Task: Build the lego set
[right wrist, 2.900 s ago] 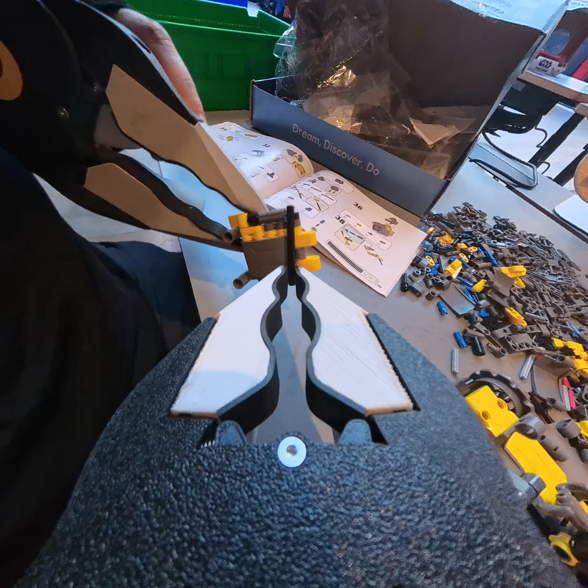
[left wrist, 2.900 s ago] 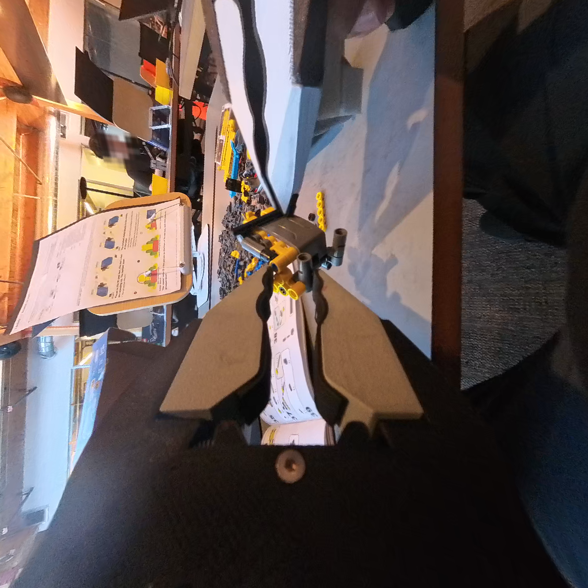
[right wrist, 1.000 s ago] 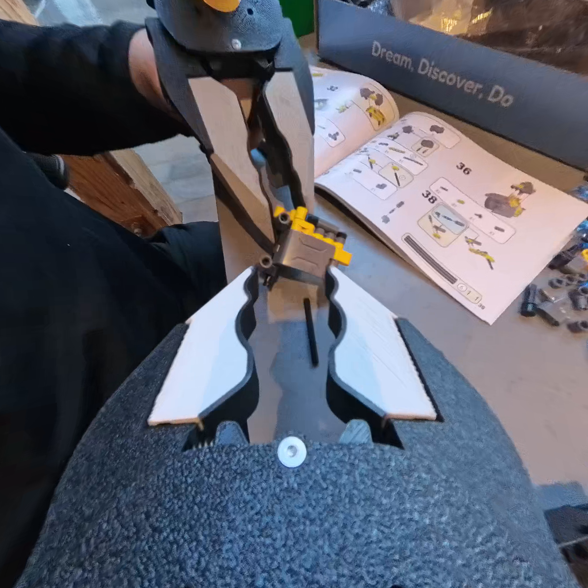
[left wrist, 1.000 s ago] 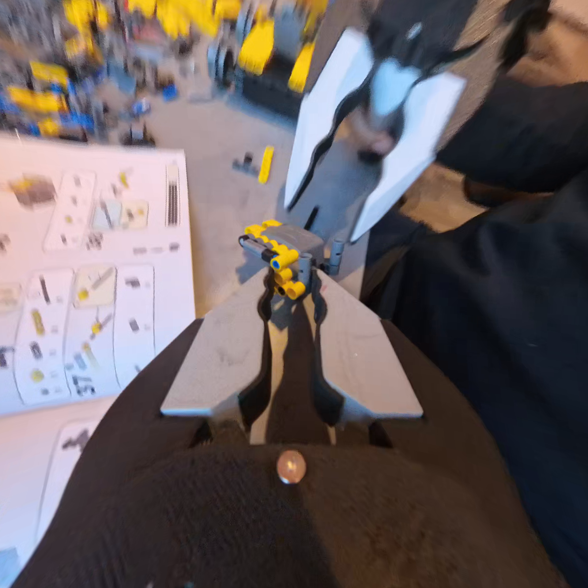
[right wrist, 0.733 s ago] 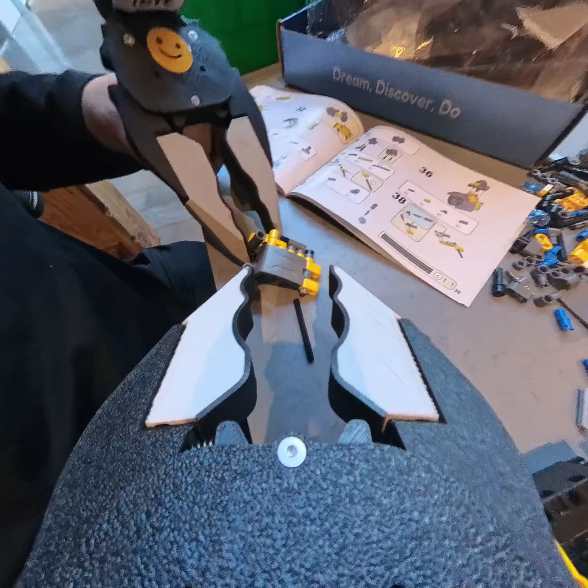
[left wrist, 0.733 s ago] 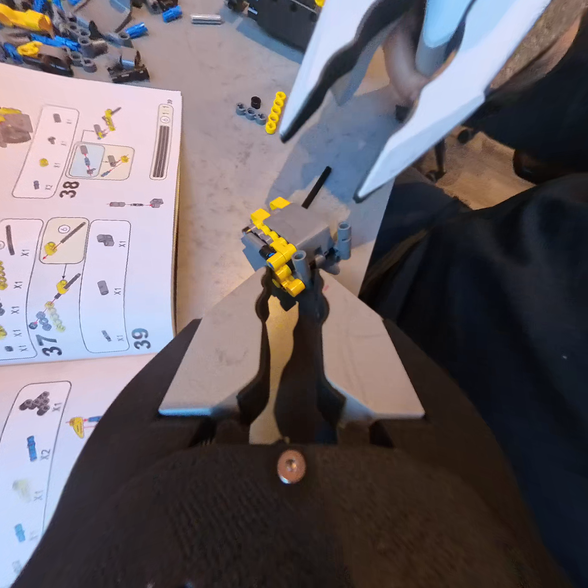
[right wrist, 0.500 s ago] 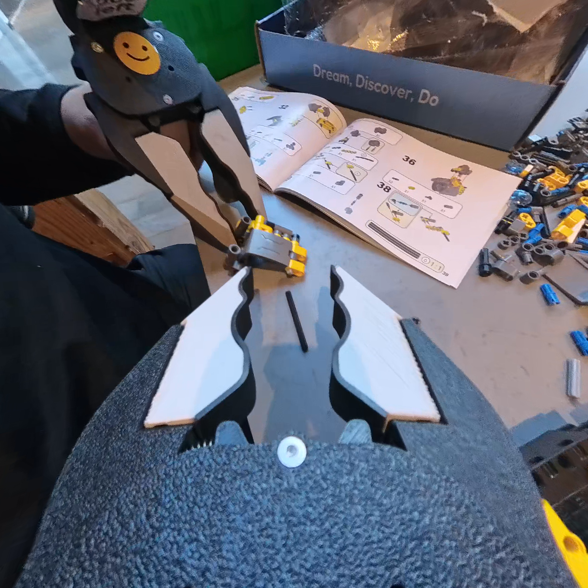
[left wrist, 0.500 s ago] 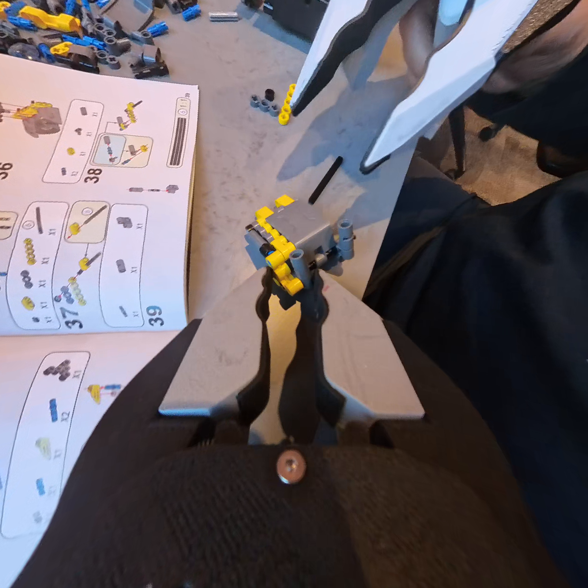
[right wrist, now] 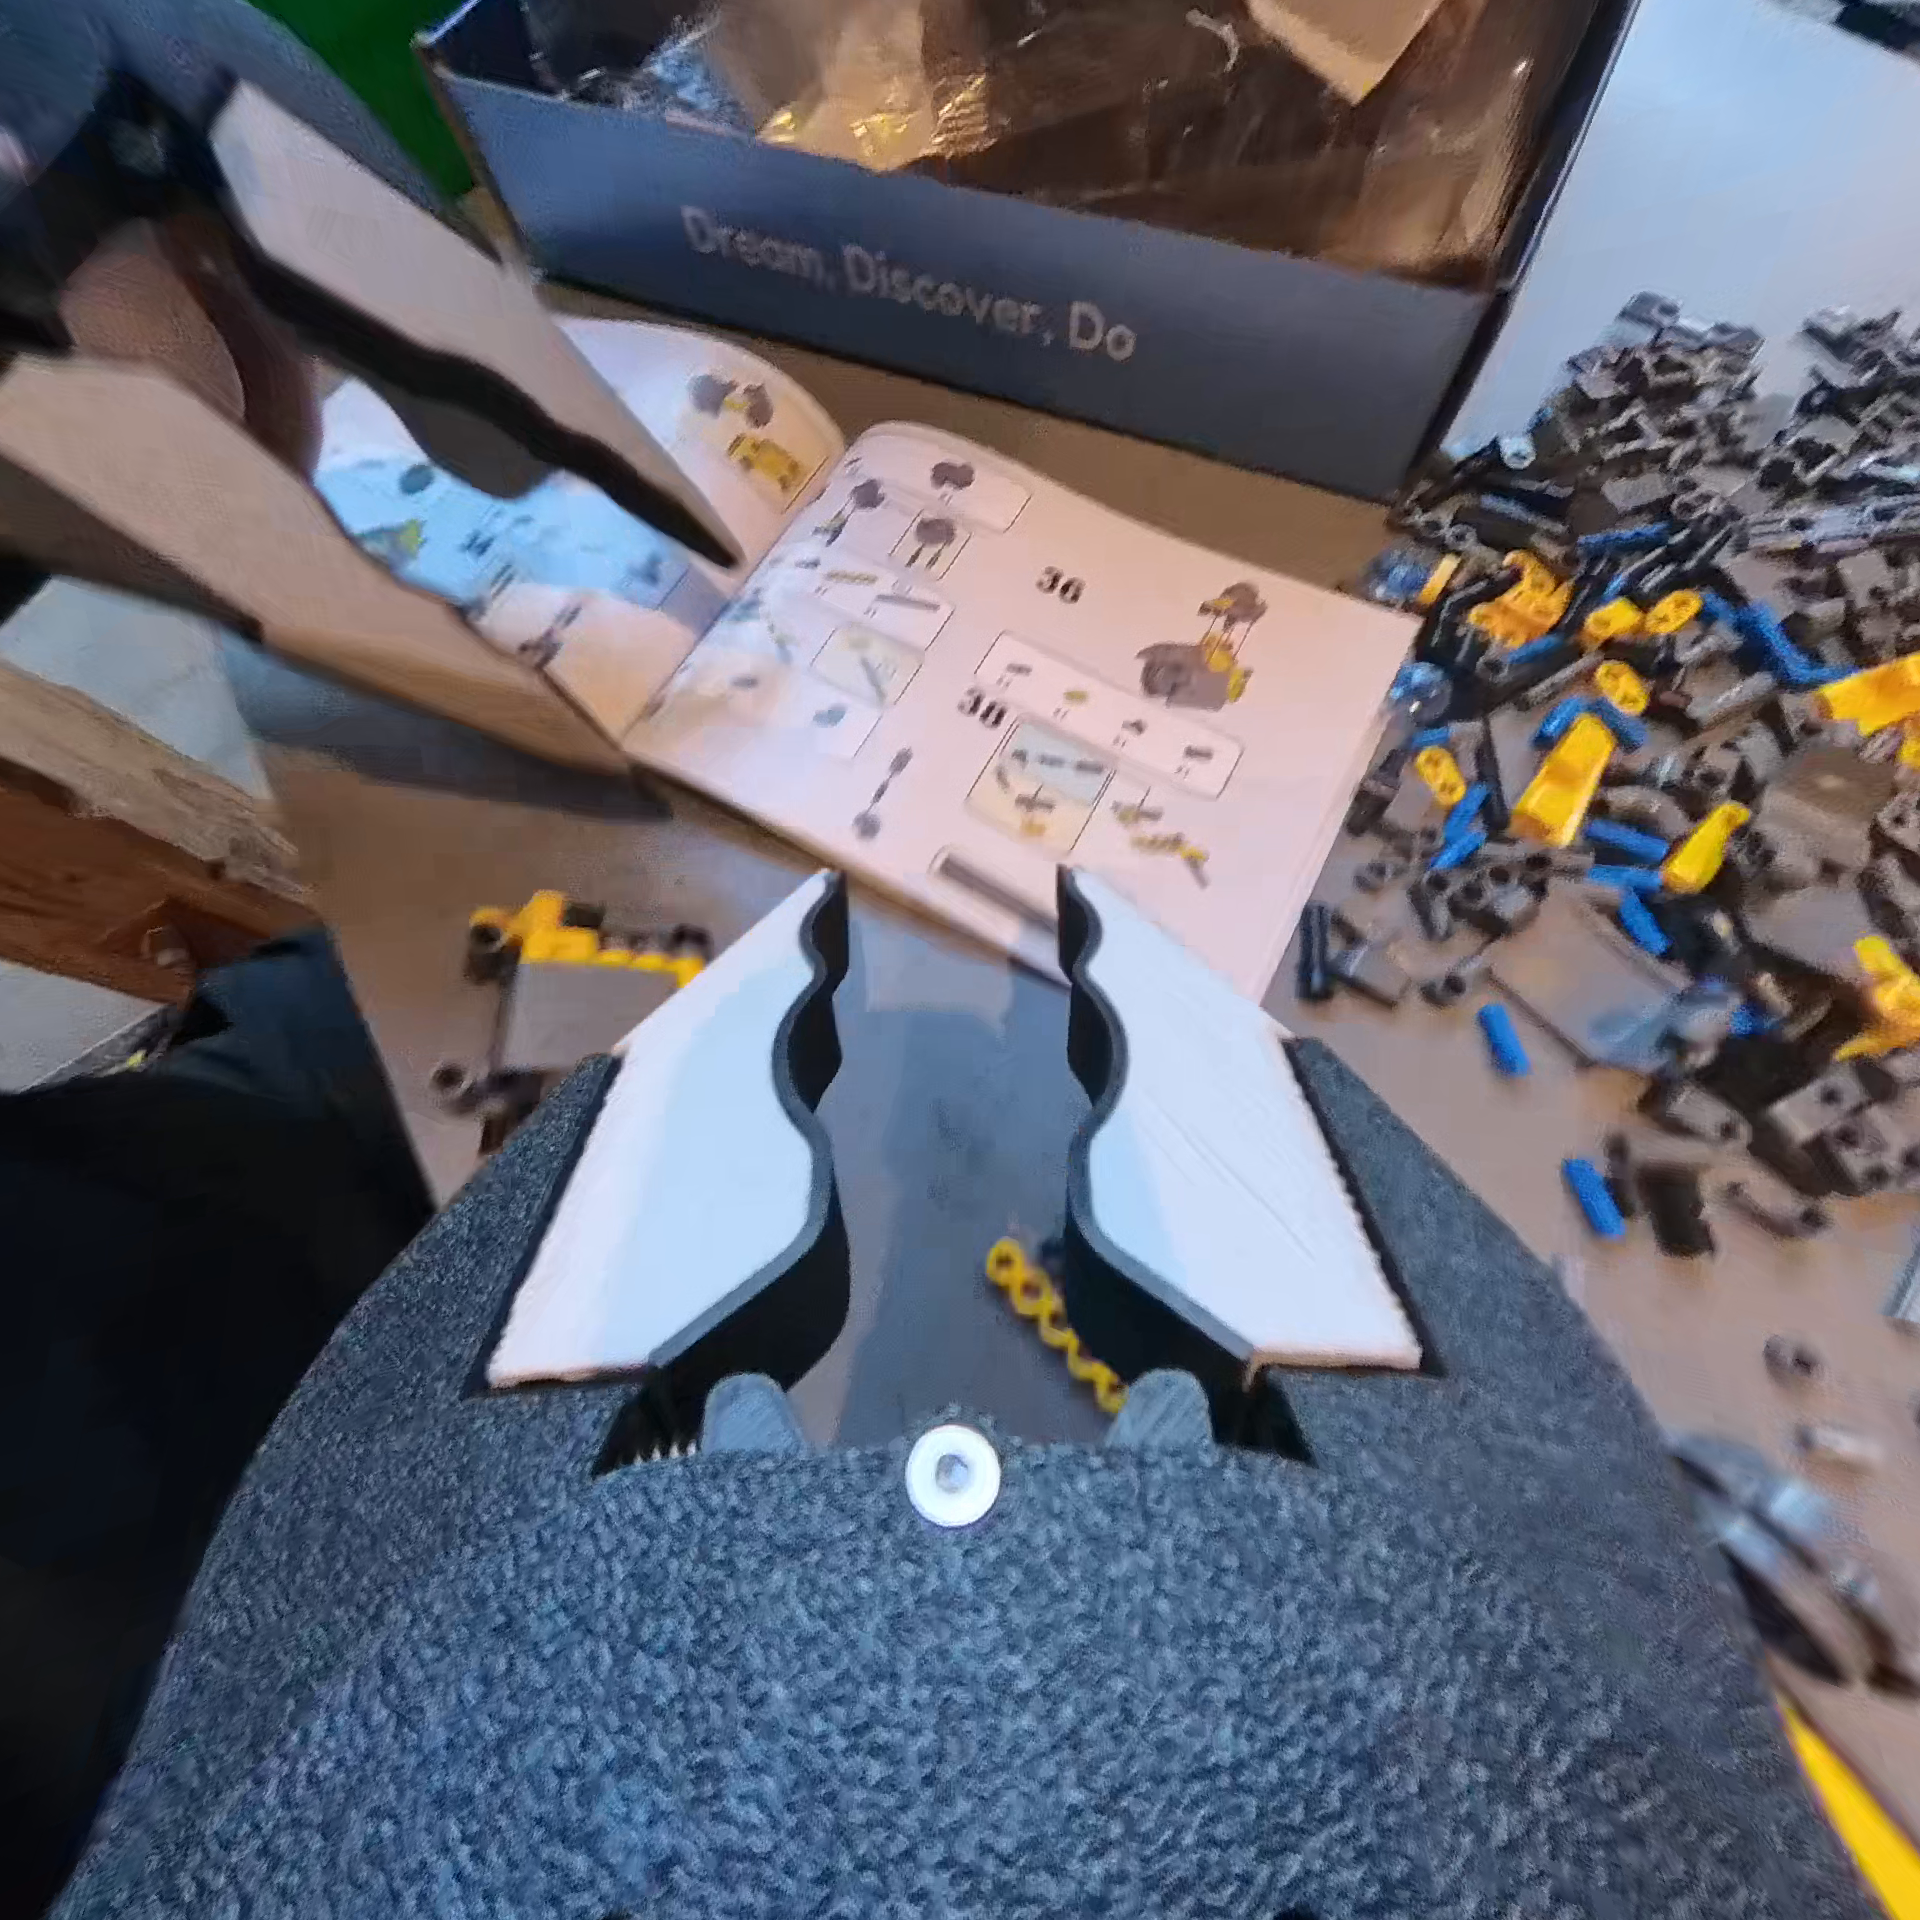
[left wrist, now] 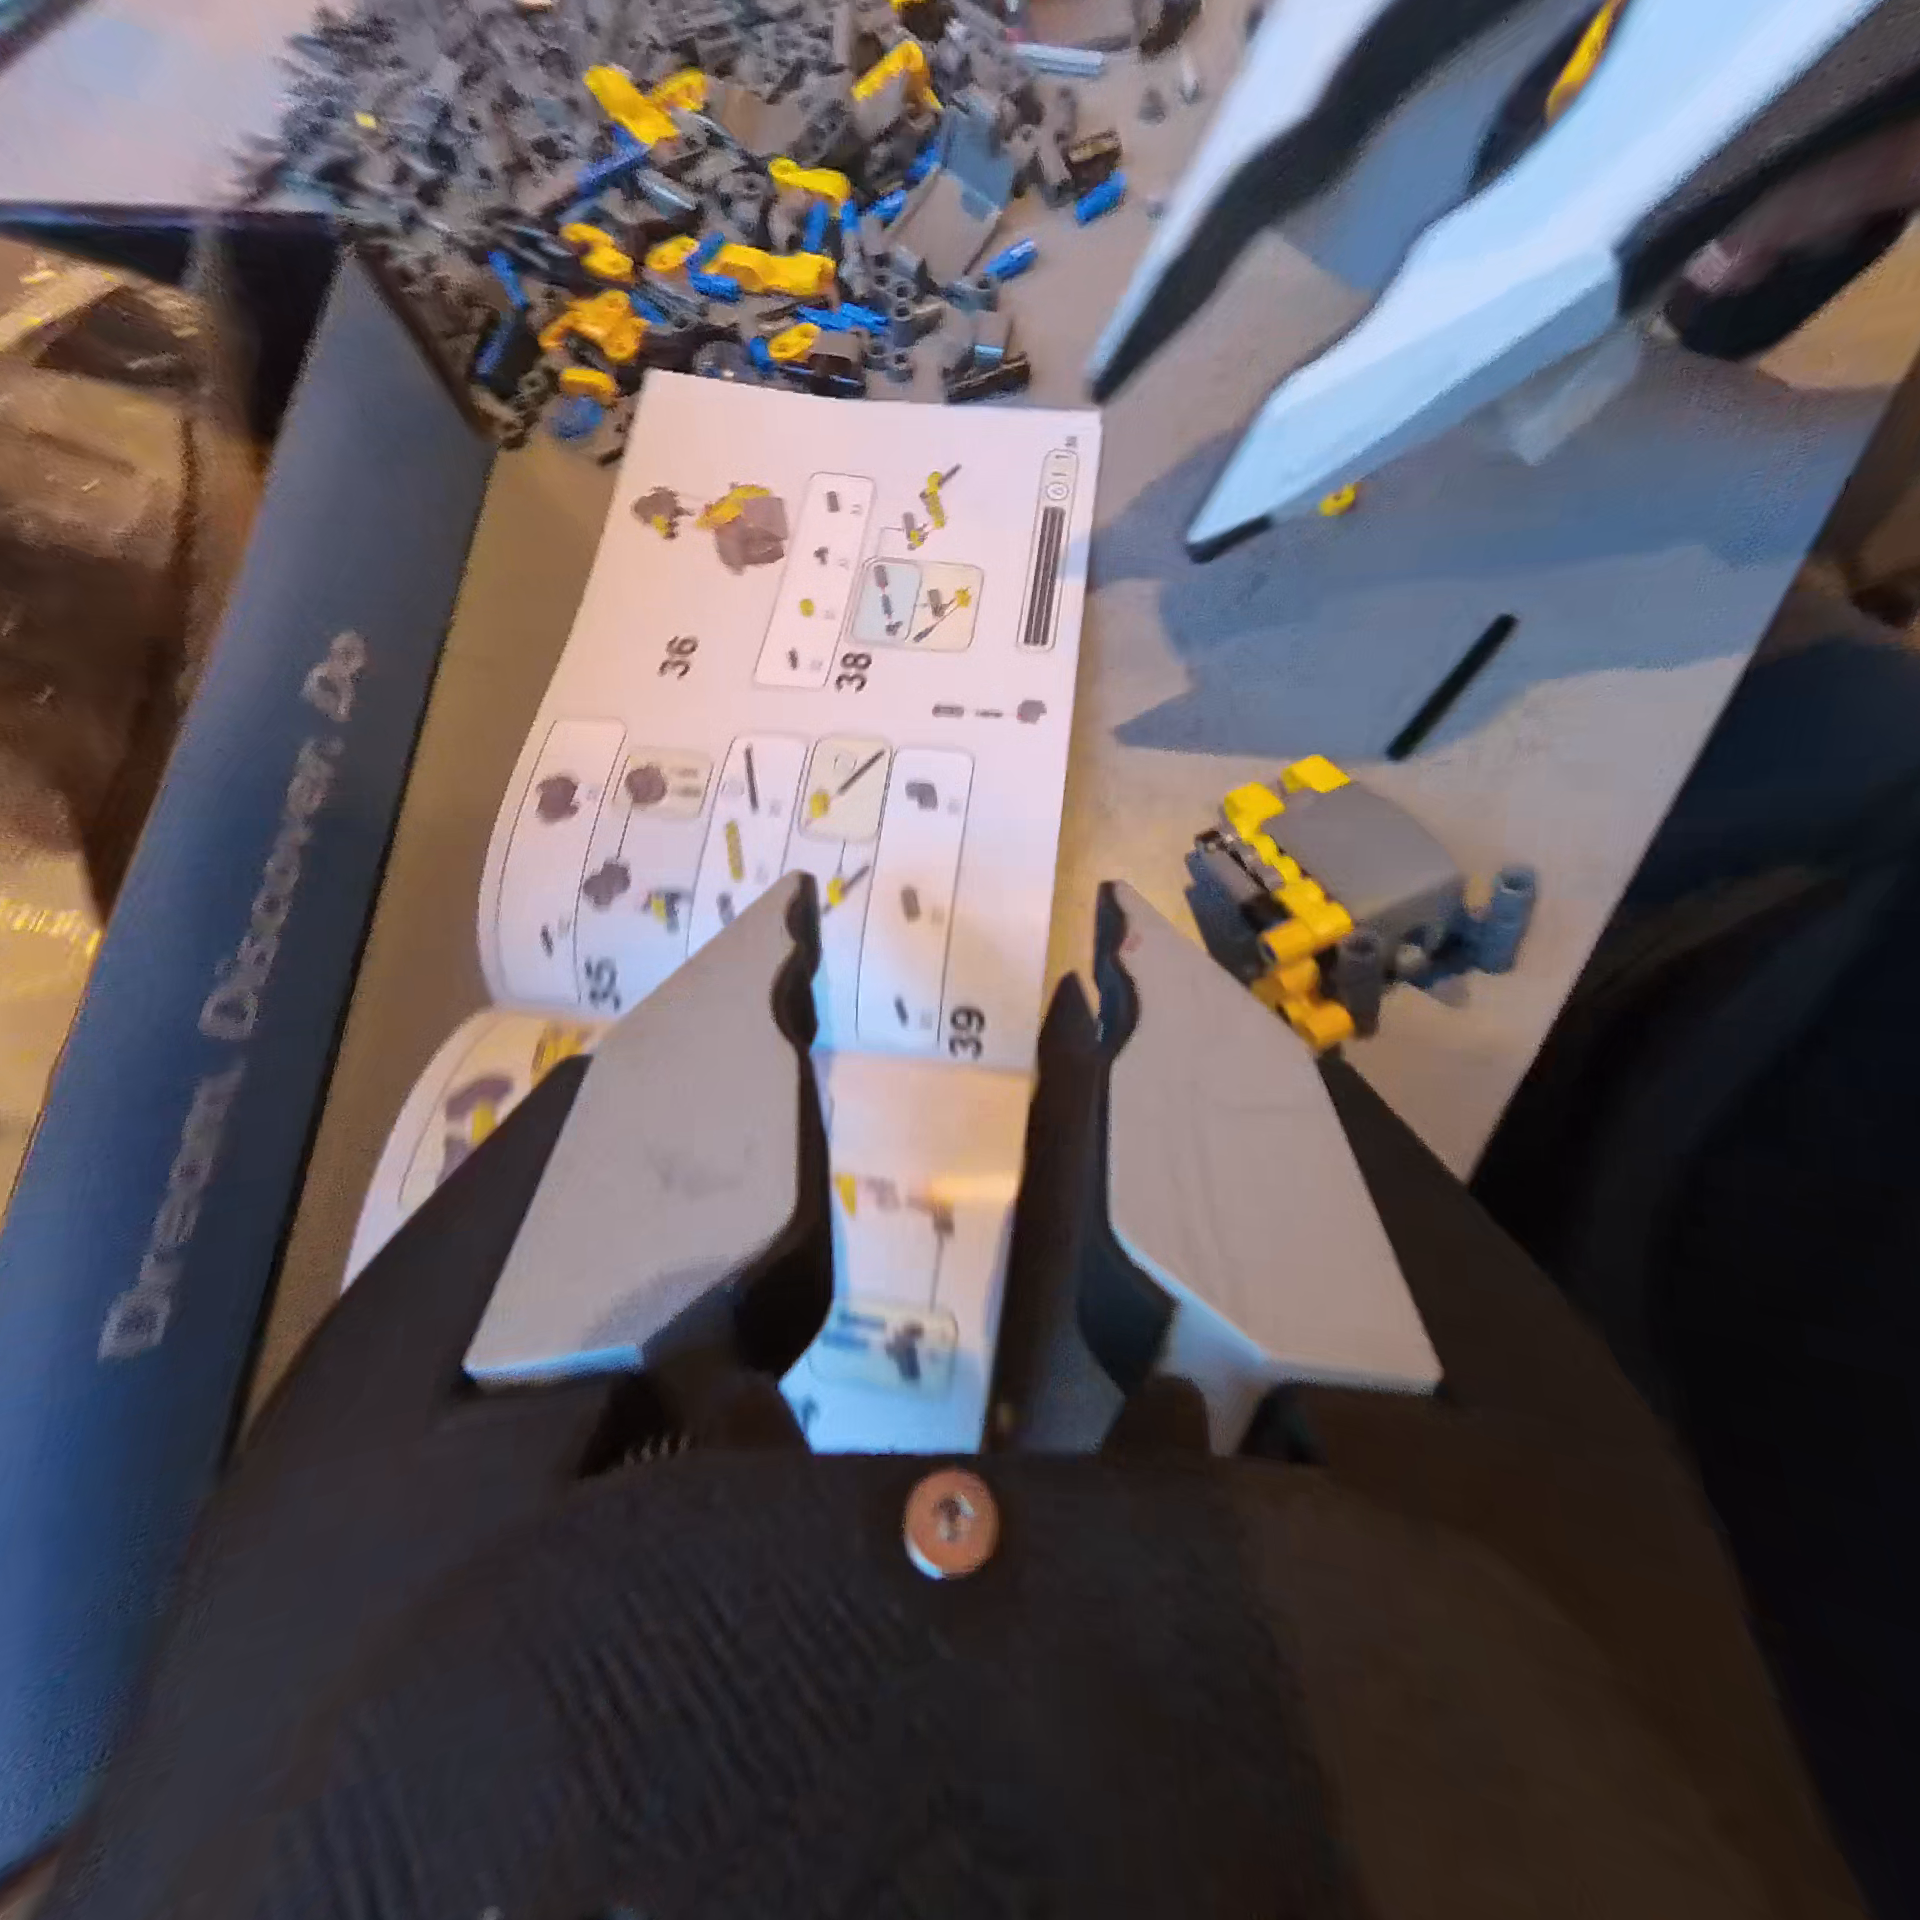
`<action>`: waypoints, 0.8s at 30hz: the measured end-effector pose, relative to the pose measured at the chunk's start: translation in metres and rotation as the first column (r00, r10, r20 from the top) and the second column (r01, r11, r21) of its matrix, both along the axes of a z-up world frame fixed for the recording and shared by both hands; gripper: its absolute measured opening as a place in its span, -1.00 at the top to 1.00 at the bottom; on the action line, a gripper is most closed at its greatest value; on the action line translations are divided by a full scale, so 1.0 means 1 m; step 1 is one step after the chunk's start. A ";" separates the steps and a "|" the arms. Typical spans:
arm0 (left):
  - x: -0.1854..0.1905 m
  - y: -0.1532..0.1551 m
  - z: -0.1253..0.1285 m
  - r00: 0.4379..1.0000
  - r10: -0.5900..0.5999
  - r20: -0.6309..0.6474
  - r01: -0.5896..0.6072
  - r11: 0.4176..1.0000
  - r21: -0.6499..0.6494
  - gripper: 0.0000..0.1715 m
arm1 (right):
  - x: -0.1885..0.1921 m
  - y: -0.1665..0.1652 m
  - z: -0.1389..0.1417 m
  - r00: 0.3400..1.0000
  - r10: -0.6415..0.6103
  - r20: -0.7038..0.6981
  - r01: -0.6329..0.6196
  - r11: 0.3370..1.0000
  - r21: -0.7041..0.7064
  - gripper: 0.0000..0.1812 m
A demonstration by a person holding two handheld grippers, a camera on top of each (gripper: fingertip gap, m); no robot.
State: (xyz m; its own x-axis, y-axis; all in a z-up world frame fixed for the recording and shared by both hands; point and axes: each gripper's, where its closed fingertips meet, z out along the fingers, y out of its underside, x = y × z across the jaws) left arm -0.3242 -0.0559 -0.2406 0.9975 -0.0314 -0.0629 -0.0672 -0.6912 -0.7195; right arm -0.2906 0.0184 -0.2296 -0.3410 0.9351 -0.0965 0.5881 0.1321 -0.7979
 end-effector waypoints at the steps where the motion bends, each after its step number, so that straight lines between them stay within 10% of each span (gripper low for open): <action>1: -0.001 0.008 -0.007 1.000 -0.021 -0.016 0.021 0.999 -0.049 0.33 | -0.009 0.001 0.001 1.000 -0.005 0.002 0.005 1.000 0.008 0.56; 3: -0.004 0.015 -0.025 0.993 -0.078 -0.085 0.063 0.984 -0.164 0.34 | -0.022 0.002 0.005 1.000 -0.010 -0.004 0.010 1.000 0.003 0.56; 6: 0.004 0.005 -0.036 0.993 -0.120 0.005 0.119 0.974 -0.191 0.89 | -0.023 0.003 -0.002 0.999 -0.017 0.033 0.018 0.999 -0.026 0.56; 12: 0.010 -0.049 -0.033 0.975 -0.177 0.130 0.194 0.973 -0.126 0.94 | -0.002 0.014 -0.012 0.998 -0.030 0.051 0.030 1.000 -0.003 0.57; 24: 0.023 -0.058 -0.025 0.960 -0.201 0.197 0.210 0.977 -0.027 0.83 | -0.002 0.033 0.024 0.998 -0.057 -0.005 0.057 0.998 -0.001 0.60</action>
State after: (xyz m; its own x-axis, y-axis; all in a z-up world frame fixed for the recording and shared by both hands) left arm -0.3008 -0.1134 -0.2658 0.9624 -0.2355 0.1354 -0.0753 -0.7103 -0.6999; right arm -0.2921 0.0519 -0.2059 -0.2875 0.9530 -0.0956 0.5908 0.0979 -0.8008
